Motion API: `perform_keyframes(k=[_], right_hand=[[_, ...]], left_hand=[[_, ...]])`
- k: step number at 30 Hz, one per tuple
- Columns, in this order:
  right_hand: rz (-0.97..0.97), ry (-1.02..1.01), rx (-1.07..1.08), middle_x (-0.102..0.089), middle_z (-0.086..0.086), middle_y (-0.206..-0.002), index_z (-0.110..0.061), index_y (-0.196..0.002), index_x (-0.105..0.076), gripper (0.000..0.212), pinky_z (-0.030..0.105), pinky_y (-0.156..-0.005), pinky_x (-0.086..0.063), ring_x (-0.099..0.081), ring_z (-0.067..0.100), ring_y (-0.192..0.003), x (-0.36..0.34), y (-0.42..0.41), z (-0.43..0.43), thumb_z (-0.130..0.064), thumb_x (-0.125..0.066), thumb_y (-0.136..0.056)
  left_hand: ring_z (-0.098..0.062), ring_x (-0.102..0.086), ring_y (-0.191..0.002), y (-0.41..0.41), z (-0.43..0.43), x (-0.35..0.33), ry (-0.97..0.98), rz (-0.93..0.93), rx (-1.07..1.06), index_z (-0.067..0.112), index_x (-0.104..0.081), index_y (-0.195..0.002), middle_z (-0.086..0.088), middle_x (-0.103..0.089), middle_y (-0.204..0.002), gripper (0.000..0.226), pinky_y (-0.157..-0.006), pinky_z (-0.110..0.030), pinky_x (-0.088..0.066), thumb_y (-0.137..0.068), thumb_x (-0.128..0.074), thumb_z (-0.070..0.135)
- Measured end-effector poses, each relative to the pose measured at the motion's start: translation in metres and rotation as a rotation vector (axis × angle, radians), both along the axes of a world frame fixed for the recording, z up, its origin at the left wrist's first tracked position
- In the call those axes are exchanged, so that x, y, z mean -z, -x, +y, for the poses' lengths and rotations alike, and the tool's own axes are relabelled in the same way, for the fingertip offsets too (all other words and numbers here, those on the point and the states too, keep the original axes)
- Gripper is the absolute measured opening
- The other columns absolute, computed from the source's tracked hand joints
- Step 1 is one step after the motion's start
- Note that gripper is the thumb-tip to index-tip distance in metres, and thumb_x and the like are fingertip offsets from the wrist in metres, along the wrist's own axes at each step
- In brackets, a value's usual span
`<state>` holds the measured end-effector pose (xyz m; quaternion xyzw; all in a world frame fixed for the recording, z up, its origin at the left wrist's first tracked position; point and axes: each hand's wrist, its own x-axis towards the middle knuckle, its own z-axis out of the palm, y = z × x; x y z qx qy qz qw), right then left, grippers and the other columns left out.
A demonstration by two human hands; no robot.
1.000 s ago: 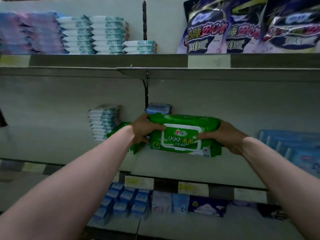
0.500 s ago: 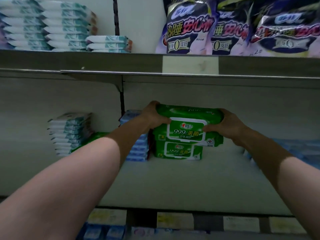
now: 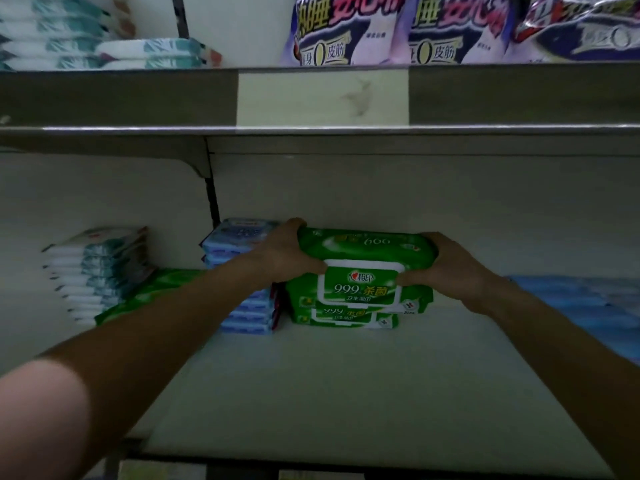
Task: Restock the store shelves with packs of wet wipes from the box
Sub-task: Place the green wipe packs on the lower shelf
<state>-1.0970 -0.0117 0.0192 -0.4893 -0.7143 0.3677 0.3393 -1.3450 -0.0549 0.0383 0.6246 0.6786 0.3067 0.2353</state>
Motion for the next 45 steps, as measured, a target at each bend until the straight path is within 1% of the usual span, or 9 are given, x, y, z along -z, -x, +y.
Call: perform_keyframes(k=[7, 13, 18, 21, 24, 28, 37, 42, 45], right_hand=[[-0.040, 0.105, -0.045, -0.054, -0.009, -0.100, -0.020, -0.127, -0.041, 0.074, 0.008, -0.058, -0.048, -0.055, 0.000, -0.085, 0.032, 0.001, -0.018, -0.006, -0.083, -0.069], [-0.063, 0.147, -0.029, -0.055, 0.004, -0.121, -0.013, -0.137, -0.036, 0.080, 0.033, -0.095, -0.049, -0.055, 0.017, -0.107, 0.073, 0.020, -0.017, -0.003, -0.080, -0.071], [-0.296, 0.116, -0.050, -0.049, 0.008, -0.133, -0.014, -0.146, -0.025, 0.089, 0.033, -0.101, -0.043, -0.051, 0.020, -0.117, 0.077, 0.023, -0.003, -0.017, -0.080, -0.076], [-0.570, 0.031, -0.018, -0.044, 0.014, -0.133, -0.019, -0.151, -0.003, 0.113, 0.038, -0.098, -0.047, -0.049, 0.027, -0.118, 0.071, 0.025, 0.005, -0.032, -0.081, -0.070], [-0.690, 0.026, -0.036, -0.037, 0.016, -0.142, -0.018, -0.152, 0.010, 0.125, 0.040, -0.100, -0.046, -0.047, 0.029, -0.123, 0.060, 0.030, 0.011, -0.036, -0.082, -0.069], [-0.621, 0.080, -0.121, -0.050, 0.010, -0.133, -0.013, -0.148, -0.016, 0.104, 0.033, -0.094, -0.050, -0.053, 0.023, -0.114, 0.054, 0.033, 0.020, -0.024, -0.084, -0.070], [-0.568, 0.041, -0.149, -0.050, 0.007, -0.134, -0.015, -0.146, -0.027, 0.090, 0.030, -0.096, -0.047, -0.052, 0.021, -0.115, 0.058, 0.031, 0.019, -0.024, -0.080, -0.074], [-1.049, -0.211, -0.053, -0.029, 0.012, -0.147, -0.016, -0.149, -0.019, 0.096, 0.047, -0.107, -0.035, -0.034, 0.031, -0.132, 0.051, 0.046, 0.005, -0.049, -0.072, -0.077], [-1.159, -0.282, -0.087, -0.019, 0.014, -0.152, -0.016, -0.152, -0.010, 0.099, 0.051, -0.111, -0.023, -0.023, 0.032, -0.139, 0.055, 0.067, -0.006, -0.054, -0.067, -0.080]], left_hand=[[-0.009, -0.042, -0.108, 0.006, -0.029, 0.022, 0.134, 0.076, 0.048, 0.014, -0.025, -0.146, 0.008, -0.040, -0.127, 0.089, -0.085, -0.017, -0.038, -0.077, -0.080, 0.022], [-0.022, -0.050, -0.117, 0.005, -0.018, 0.065, 0.230, 0.235, -0.009, 0.007, -0.034, -0.136, -0.010, -0.049, -0.132, 0.075, -0.095, -0.031, -0.047, -0.078, -0.078, 0.026], [-0.031, -0.046, -0.122, -0.003, -0.013, 0.059, 0.228, 0.723, 0.036, 0.006, -0.030, -0.139, -0.017, -0.041, -0.135, 0.075, -0.098, -0.041, -0.045, -0.084, -0.069, 0.038], [-0.033, -0.033, -0.133, -0.018, -0.011, 0.050, 0.126, 1.052, 0.050, 0.008, -0.012, -0.150, -0.018, -0.030, -0.144, 0.095, -0.105, -0.046, -0.034, -0.081, -0.071, 0.037], [-0.033, -0.023, -0.139, -0.023, -0.001, 0.048, 0.157, 1.188, 0.101, 0.008, 0.005, -0.152, -0.017, -0.020, -0.152, 0.117, -0.114, -0.049, -0.018, -0.076, -0.075, 0.044], [-0.036, -0.019, -0.142, -0.019, 0.008, 0.062, 0.236, 1.325, 0.098, 0.007, 0.008, -0.152, -0.019, -0.019, -0.153, 0.126, -0.115, -0.058, -0.003, -0.071, -0.072, 0.061], [-0.034, -0.022, -0.140, -0.022, 0.012, 0.062, 0.260, 1.420, 0.086, 0.004, -0.004, -0.152, -0.016, -0.023, -0.152, 0.120, -0.111, -0.066, -0.002, -0.071, -0.073, 0.059], [-0.037, -0.021, -0.141, -0.027, 0.013, 0.060, 0.307, 1.439, 0.051, 0.007, 0.000, -0.153, -0.019, -0.023, -0.152, 0.120, -0.111, -0.066, 0.000, -0.072, -0.072, 0.059], [-0.038, -0.020, -0.142, -0.024, 0.011, 0.062, 0.306, 1.447, 0.060, 0.009, 0.002, -0.154, -0.019, -0.023, -0.153, 0.122, -0.111, -0.066, 0.003, -0.072, -0.071, 0.061]])
